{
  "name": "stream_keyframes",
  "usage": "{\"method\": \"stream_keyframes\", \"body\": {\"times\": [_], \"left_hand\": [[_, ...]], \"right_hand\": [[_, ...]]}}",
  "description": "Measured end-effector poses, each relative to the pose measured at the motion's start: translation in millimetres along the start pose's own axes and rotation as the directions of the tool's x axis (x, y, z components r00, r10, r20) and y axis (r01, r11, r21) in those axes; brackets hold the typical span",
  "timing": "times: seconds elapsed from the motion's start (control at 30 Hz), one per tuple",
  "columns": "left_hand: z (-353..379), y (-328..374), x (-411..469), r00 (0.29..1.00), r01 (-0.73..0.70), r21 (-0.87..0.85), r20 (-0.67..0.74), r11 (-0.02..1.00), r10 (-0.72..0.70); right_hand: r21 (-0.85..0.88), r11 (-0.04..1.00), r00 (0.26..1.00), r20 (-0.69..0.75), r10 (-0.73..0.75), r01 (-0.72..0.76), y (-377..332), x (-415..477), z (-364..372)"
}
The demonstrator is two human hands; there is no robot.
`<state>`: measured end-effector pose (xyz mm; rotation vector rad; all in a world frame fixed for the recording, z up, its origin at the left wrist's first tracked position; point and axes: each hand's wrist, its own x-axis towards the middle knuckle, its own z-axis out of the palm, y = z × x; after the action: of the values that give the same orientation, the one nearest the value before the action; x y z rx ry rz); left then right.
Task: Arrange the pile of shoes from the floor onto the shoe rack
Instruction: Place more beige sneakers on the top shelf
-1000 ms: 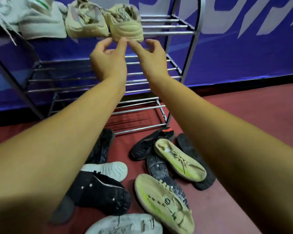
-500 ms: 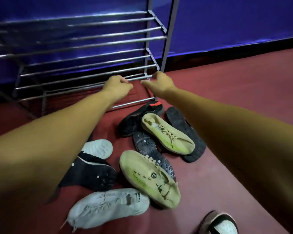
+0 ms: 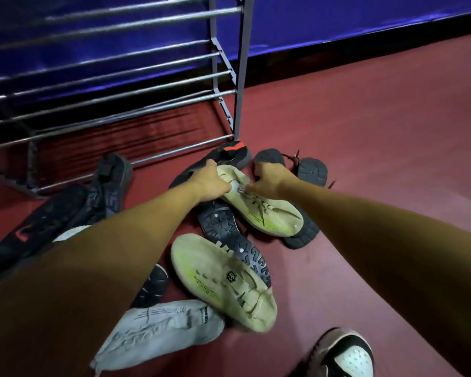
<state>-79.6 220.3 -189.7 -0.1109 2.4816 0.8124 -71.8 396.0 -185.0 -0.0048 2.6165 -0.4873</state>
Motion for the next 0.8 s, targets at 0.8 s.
{"method": "stream_keyframes", "body": {"times": [0.8], "left_hand": [[10.7, -5.1, -4.6, 0.999, -0.034, -0.086, -0.007, 0.996, 0.033]], "right_hand": [[0.081, 0.992, 0.995, 0.032, 0.099, -0.101, -5.1, 6.9, 21.3]]}}
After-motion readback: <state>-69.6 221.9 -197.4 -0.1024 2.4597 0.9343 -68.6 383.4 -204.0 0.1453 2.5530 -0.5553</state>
